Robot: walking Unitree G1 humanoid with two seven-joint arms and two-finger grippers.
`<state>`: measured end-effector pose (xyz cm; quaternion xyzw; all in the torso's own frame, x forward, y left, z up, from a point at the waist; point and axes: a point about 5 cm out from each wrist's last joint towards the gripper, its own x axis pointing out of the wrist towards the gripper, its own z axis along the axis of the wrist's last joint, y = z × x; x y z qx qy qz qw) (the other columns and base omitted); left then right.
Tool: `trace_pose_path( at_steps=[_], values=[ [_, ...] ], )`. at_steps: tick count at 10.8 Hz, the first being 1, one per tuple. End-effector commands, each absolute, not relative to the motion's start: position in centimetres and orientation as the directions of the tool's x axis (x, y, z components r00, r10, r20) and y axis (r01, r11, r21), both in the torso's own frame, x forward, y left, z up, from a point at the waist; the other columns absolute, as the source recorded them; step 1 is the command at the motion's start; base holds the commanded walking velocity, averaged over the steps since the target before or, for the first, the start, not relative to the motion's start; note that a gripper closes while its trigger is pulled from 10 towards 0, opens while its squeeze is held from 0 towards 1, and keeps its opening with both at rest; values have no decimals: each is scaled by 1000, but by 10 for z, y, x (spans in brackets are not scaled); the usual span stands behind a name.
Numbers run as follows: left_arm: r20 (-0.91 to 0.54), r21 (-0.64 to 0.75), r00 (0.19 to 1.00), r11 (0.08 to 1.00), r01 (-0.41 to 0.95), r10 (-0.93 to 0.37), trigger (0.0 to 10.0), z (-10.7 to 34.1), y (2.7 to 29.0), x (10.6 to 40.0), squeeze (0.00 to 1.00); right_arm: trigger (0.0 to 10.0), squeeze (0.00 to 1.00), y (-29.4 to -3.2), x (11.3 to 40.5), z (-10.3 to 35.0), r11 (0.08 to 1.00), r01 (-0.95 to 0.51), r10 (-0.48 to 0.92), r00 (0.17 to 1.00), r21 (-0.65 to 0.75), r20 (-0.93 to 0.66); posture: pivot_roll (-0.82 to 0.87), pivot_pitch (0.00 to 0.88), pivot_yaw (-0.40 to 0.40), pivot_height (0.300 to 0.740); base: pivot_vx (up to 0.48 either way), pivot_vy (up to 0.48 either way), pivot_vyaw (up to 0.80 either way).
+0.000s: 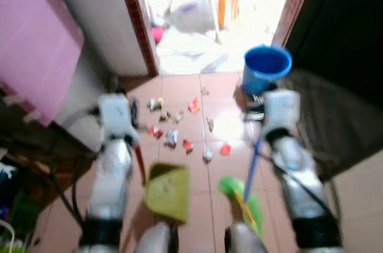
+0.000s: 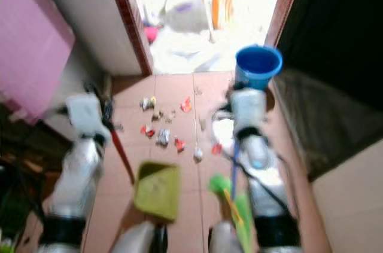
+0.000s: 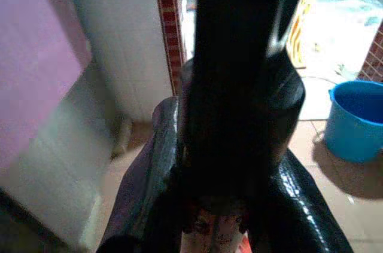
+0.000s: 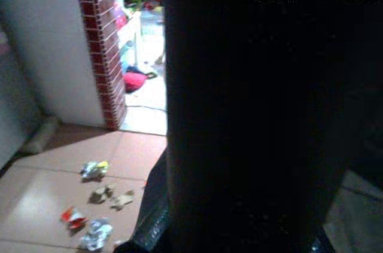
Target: Sweep floor
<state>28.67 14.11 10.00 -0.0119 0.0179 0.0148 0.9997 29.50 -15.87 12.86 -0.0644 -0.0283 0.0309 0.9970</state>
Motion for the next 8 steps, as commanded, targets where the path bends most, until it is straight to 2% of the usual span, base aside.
trace_pose_path(
  at_steps=[1,4,6,8],
  values=[
    [-28,-45,1000,999,-14,13,10000,102,139,284,0,10000,0,-148,296,129,991,-82,89,994,-110,62,-47,77,68,740,0,0,0],
    [-48,-87,997,995,49,-54,10000,98,131,294,0,10000,0,-124,309,132,993,-87,96,990,-84,103,-33,53,93,740,0,0,0],
    [-70,-21,997,1000,10,-11,10000,91,136,293,0,10000,0,-134,305,124,989,-66,79,992,-129,98,-34,7,91,740,0,0,0],
    [-73,-25,997,1000,-17,16,10000,88,140,291,0,10000,0,-144,306,121,985,-56,72,993,-162,92,-35,0,73,740,0,0,0]
  ],
)
